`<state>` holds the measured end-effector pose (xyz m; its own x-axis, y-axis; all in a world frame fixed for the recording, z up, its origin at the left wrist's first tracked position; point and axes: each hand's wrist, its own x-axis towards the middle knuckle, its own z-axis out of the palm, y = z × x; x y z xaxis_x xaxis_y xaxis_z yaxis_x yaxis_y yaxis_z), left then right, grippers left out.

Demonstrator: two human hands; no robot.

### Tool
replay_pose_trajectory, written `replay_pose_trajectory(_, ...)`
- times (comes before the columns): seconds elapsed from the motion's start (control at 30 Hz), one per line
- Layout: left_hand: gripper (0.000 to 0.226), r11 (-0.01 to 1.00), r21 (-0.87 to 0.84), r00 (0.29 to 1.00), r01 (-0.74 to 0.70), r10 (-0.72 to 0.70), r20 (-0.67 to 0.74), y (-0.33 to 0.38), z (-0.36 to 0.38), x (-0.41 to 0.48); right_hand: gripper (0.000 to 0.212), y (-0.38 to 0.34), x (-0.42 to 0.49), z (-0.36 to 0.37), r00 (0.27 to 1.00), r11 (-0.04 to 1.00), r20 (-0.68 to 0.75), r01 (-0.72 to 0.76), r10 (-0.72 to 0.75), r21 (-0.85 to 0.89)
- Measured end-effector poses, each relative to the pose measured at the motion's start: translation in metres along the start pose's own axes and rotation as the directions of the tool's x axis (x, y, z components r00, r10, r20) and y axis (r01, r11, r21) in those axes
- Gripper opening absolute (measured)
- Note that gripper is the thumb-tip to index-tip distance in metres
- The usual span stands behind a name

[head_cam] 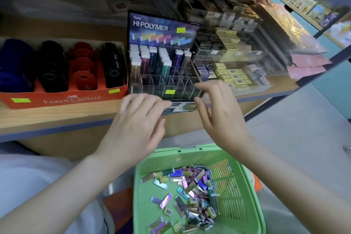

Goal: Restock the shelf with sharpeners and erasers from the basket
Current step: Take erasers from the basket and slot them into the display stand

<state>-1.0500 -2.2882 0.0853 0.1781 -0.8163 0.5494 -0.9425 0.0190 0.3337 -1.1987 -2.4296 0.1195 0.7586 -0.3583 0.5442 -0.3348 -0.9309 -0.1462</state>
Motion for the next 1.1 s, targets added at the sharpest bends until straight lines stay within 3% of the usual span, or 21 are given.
replay_pose_trajectory(0.13, 0.034, 0.996, -0.066, 0.984, -0.063, 0.073, 0.163, 0.016, 0.032, -0.037, 0.010, 0.019, -0.077, 0.002, 0.996, 0.998, 0.070, 0.045, -0.047, 0.034)
replay_pose_trajectory(0.27, 0.039, 1.000, -0.005, 0.904, -0.026, 0.025, 0.428, 0.014, 0.079, -0.071, 0.019, 0.042, -0.160, 0.035, 0.916, 0.991, 0.386, -0.132, 0.112, 0.025)
replay_pose_trajectory(0.33, 0.043, 0.999, 0.044, 0.862, 0.013, -0.033, 0.506, 0.009, 0.100, -0.081, 0.027, 0.053, -0.198, 0.059, 0.793, 0.966, 0.566, -0.258, 0.225, -0.023)
replay_pose_trajectory(0.43, 0.043, 0.992, 0.102, 0.809, 0.069, -0.115, 0.576, 0.004, 0.132, -0.087, 0.039, 0.071, -0.248, 0.094, 0.542, 0.892, 0.758, -0.437, 0.364, -0.116)
replay_pose_trajectory(0.53, 0.050, 0.980, 0.144, 0.762, 0.136, -0.196, 0.617, 0.004, 0.157, -0.084, 0.046, 0.088, -0.281, 0.124, 0.322, 0.829, 0.848, -0.516, 0.421, -0.215)
replay_pose_trajectory(0.67, 0.056, 0.967, 0.160, 0.726, 0.199, -0.255, 0.639, 0.002, 0.180, -0.087, 0.049, 0.095, -0.310, 0.154, 0.120, 0.761, 0.910, -0.598, 0.396, -0.252)
replay_pose_trajectory(0.8, 0.052, 0.973, 0.111, 0.794, 0.203, -0.230, 0.563, -0.002, 0.189, -0.091, 0.064, 0.097, -0.328, 0.173, 0.040, 0.725, 0.944, -0.652, 0.328, -0.224)
replay_pose_trajectory(0.97, 0.034, 0.981, -0.127, 0.888, 0.147, -0.074, 0.454, 0.025, 0.201, -0.106, 0.066, 0.099, -0.342, 0.184, 0.067, 0.825, 0.954, -0.522, 0.291, -0.215)
replay_pose_trajectory(1.03, 0.029, 0.972, -0.193, 0.891, 0.133, -0.032, 0.453, 0.039, 0.212, -0.115, 0.068, 0.098, -0.345, 0.188, 0.068, 0.852, 0.958, -0.478, 0.280, -0.215)
replay_pose_trajectory(1.1, 0.028, 0.958, -0.251, 0.843, 0.137, 0.020, 0.537, 0.052, 0.224, -0.125, 0.068, 0.099, -0.347, 0.191, 0.069, 0.880, 0.962, -0.425, 0.265, -0.212)
